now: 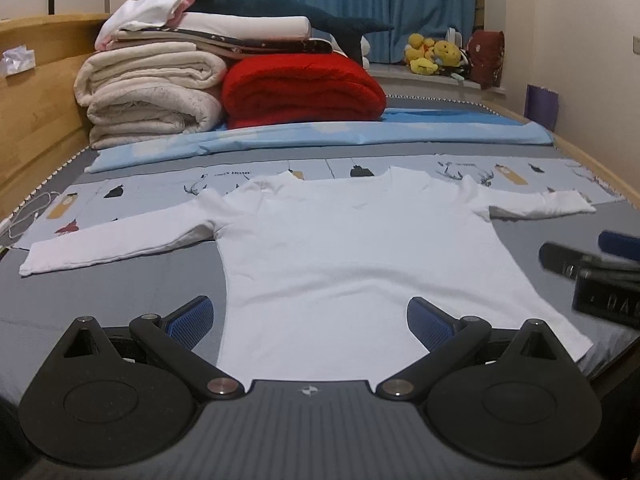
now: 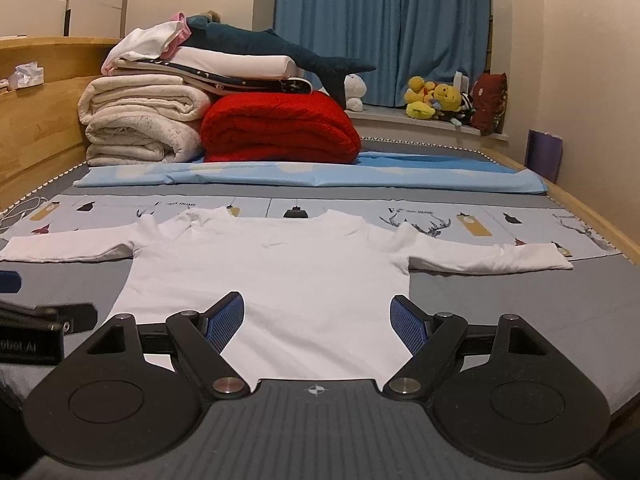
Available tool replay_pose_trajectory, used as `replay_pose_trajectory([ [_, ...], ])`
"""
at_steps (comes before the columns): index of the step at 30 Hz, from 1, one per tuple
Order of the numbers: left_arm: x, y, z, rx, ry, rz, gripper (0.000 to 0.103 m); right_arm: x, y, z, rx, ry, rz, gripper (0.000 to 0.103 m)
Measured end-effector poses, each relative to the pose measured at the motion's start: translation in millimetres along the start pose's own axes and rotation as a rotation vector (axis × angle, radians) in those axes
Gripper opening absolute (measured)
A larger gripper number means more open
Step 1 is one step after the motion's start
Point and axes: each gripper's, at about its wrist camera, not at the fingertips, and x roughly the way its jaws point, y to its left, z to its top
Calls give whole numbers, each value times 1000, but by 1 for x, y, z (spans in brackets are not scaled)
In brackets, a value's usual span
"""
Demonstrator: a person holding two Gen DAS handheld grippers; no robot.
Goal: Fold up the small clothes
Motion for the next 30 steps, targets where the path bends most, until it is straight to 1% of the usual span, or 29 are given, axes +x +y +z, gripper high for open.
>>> replay_pose_trajectory([
  [2, 1, 2, -1, -10, 7, -20, 103, 1, -1, 0, 7, -6, -6, 81],
  [7, 0, 3, -3, -19, -6, -27, 103, 2, -1, 1, 17, -16, -7, 81],
  [10, 1, 2, -2, -21, -10, -19, 103, 3, -2, 0, 24, -7, 7, 81],
  [16, 0, -1, -3, -23, -7, -35, 103, 5, -3, 1, 31, 10, 26, 81],
  [19, -2, -3, -4, -23, -33, -16, 103, 6, -4, 1, 40, 24, 48, 81],
  [22, -1, -3, -5, -36, -53, -3, 103, 6, -1, 0, 23, 21, 50, 81],
  [30, 1, -5, -6, -38, -42, -3, 103, 5, -1, 0, 12, 15, 45, 81],
])
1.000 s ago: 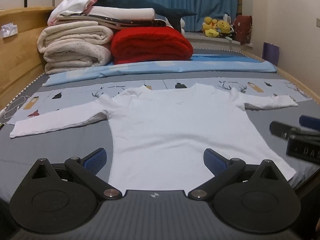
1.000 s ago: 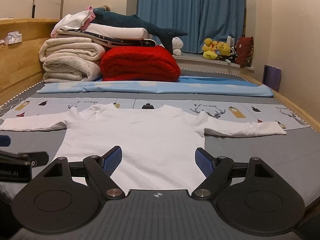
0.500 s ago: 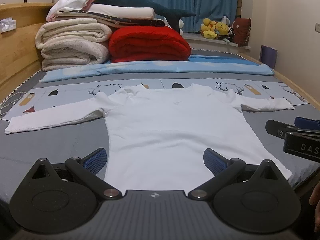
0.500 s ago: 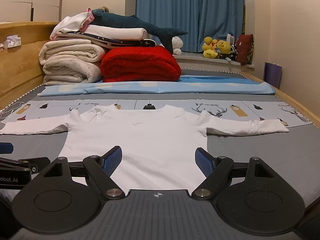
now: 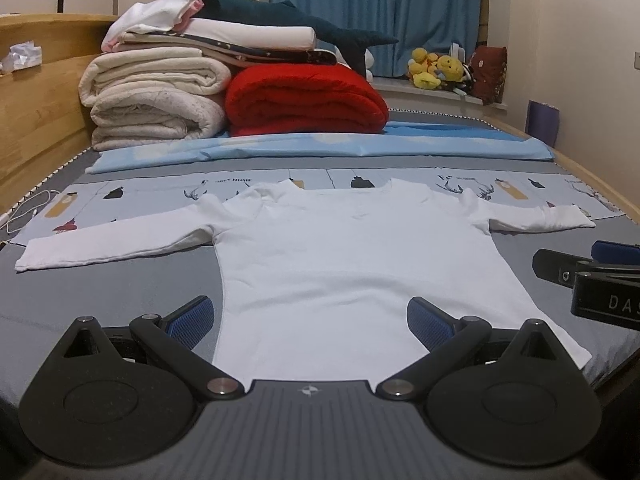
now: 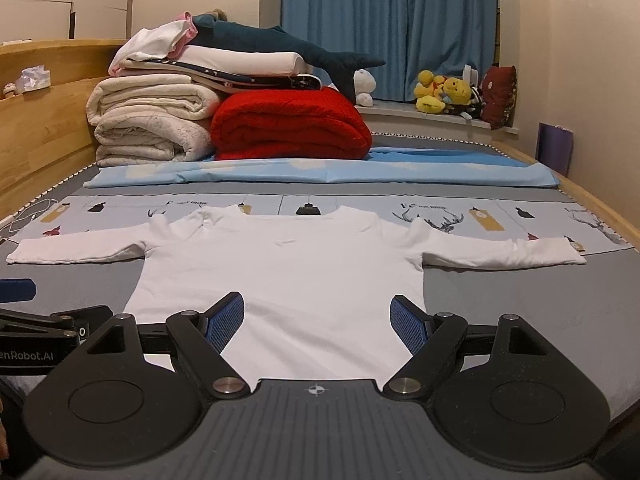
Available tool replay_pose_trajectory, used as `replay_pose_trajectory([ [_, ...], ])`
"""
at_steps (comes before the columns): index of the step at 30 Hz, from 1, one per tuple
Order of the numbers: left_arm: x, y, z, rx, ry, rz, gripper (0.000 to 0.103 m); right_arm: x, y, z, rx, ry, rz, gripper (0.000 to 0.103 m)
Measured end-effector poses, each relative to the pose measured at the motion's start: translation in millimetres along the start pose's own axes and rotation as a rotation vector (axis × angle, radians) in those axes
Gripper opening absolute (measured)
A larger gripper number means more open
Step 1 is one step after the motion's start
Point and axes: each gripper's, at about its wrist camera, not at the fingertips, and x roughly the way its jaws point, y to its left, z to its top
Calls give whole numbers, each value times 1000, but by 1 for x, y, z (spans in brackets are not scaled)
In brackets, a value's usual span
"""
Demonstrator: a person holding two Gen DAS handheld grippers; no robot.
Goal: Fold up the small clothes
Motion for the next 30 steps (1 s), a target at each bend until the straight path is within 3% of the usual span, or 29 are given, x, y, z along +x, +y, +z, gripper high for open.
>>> replay_pose_trajectory([
  [30, 1, 4, 2, -17, 20, -36, 103, 0, 0, 1, 7, 8, -8, 79],
])
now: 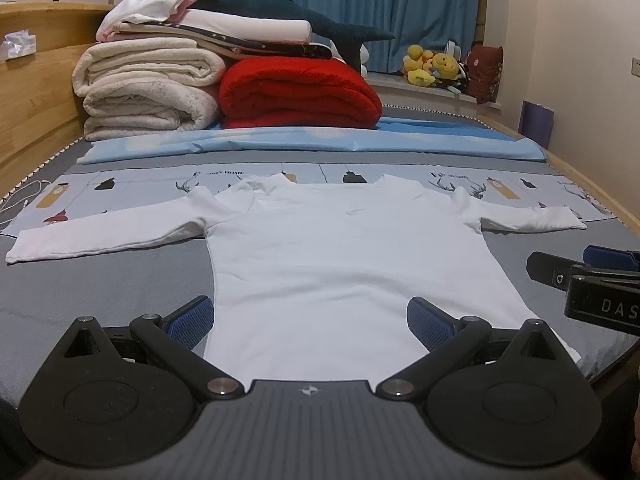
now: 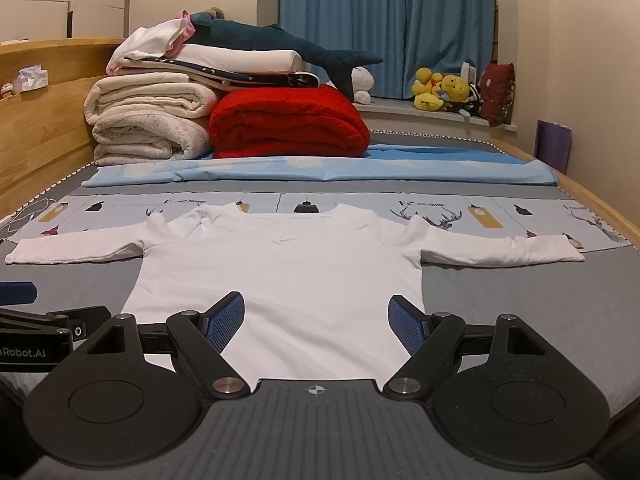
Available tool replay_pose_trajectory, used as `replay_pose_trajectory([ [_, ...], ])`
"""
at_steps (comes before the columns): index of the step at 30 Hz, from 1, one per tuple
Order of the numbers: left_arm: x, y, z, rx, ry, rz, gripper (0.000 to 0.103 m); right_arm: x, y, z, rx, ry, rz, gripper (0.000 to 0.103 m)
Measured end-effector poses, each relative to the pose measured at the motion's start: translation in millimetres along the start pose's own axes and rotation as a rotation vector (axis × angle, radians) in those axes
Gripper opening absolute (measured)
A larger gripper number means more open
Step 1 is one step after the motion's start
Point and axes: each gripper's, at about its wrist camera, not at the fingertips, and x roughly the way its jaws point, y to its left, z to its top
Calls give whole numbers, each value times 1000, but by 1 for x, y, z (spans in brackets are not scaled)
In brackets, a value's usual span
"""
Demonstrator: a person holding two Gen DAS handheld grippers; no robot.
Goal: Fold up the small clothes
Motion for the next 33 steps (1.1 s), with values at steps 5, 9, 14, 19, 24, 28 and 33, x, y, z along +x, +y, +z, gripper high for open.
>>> replay_pose_trajectory([
  [5, 0, 0, 0, 0, 1, 0, 103, 1, 0, -1, 3, -3, -5, 77],
  [9, 1, -1, 0, 1, 1, -1, 103, 1, 1, -1, -6, -3, 2, 74],
  [14, 0, -1, 1, 2, -1, -8, 102, 1, 0, -1, -11, -7, 12, 62],
  [19, -3, 20, 20, 19, -32, -29, 82, -5, -24, 21, 77, -48, 0, 51],
  [24, 16, 70, 55, 60, 5, -78, 42, -5, -77, 61, 100, -129, -22, 48],
  [28, 61, 113, 62, 40, 167, -108, 41, 27, -116, 75, 105, -64, -16, 40],
  [33, 114, 146, 20, -111, 447, -81, 41, 91, -142, 30, 168, 201, -36, 40],
])
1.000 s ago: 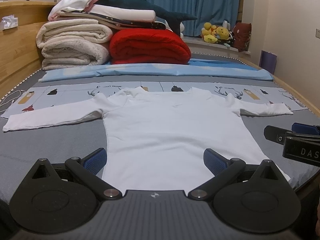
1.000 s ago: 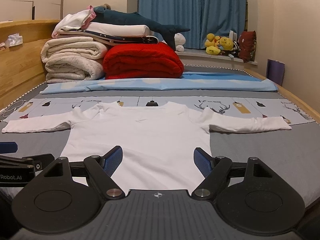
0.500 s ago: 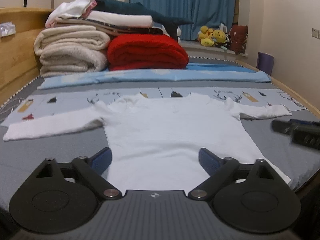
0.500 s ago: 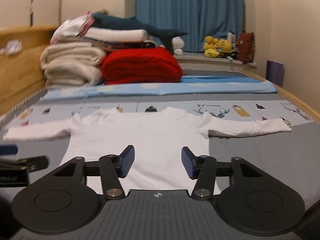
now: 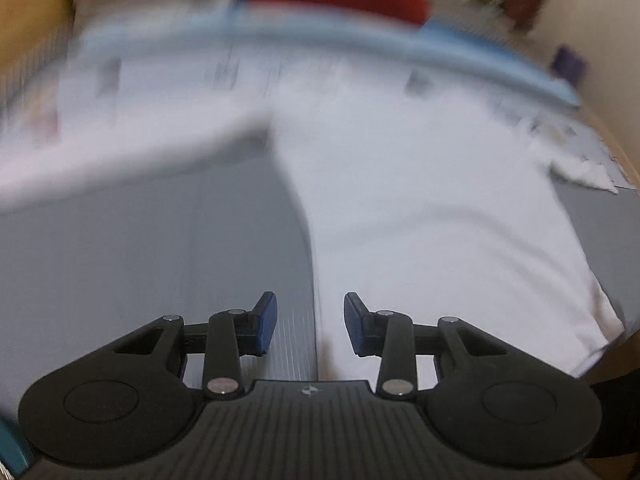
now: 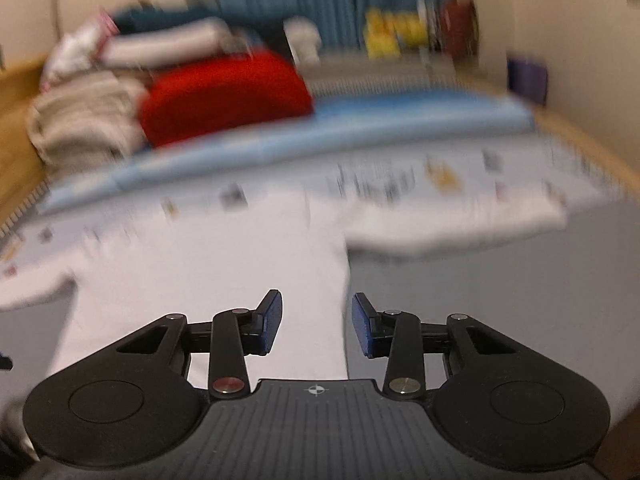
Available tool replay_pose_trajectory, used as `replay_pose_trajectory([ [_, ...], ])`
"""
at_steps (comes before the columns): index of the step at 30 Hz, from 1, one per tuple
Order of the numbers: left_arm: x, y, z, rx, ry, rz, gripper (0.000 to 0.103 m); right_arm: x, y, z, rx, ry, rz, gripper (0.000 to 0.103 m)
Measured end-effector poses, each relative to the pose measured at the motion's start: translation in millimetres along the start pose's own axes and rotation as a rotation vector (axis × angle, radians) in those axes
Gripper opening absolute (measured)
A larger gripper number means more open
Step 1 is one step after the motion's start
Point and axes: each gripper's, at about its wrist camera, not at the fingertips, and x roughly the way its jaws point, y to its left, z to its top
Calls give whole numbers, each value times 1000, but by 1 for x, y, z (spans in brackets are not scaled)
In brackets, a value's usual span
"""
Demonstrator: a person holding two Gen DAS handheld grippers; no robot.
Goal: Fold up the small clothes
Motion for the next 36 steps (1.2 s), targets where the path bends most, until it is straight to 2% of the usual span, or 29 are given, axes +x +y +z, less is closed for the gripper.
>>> replay_pose_trajectory([
  [1, 6, 4, -1, -31, 38, -39, 41, 12, -2, -7, 10, 65, -33, 40],
  [2, 7, 3, -3, -24, 47, -59, 41, 22, -4, -13, 31, 129, -60, 40],
  [3, 7, -2, -4, 10, 45, -63, 41, 27, -7, -19, 53, 159, -51, 40],
  [5, 8, -12, -9, 77, 57, -85, 41, 32, -6, -25, 65, 203, -17, 40],
  [7, 15, -18, -15, 98, 108, -124, 41, 37, 1, -31, 24, 239, -5, 40],
  [10, 27, -32, -30, 176, 169, -101, 41, 41, 9, -34, -1, 281, 25, 40],
  [12, 27, -38, -38, 243, 176, -77, 36, 42, 18, -37, -16, 299, 68, 40],
  [15, 26, -39, -49, 285, 170, -84, 22, 45, 34, -41, -76, 342, 137, 40],
  [17, 27, -36, -55, 301, 179, -91, 2, 52, 47, -48, -139, 397, 173, 40],
  [20, 24, -31, -61, 322, 187, -68, 0, 61, 65, -63, -262, 463, 140, 40],
  [22, 20, -25, -60, 322, 186, -62, 0, 65, 72, -68, -298, 494, 127, 40],
  [24, 15, -19, -60, 309, 180, -64, 0, 64, 77, -69, -311, 495, 139, 28],
  [25, 13, -16, -59, 300, 178, -64, 0, 63, 79, -69, -320, 490, 148, 15],
  [28, 3, -12, -56, 262, 137, -108, 0, 56, 83, -73, -345, 479, 161, 9],
  [30, -3, -16, -54, 266, 106, -164, 6, 52, 82, -76, -350, 477, 152, 9],
  [31, -4, -21, -55, 282, 108, -187, 20, 52, 81, -75, -346, 474, 151, 9],
  [32, -3, -26, -56, 301, 112, -189, 42, 50, 80, -74, -336, 468, 149, 9],
  [33, -1, -31, -59, 329, 119, -174, 49, 49, 78, -74, -328, 462, 147, 9],
  [34, 3, -36, -61, 363, 130, -153, 53, 55, 75, -72, -323, 457, 141, 12],
  [36, 12, -45, -66, 424, 158, -119, 53, 57, 73, -72, -313, 465, 129, 21],
])
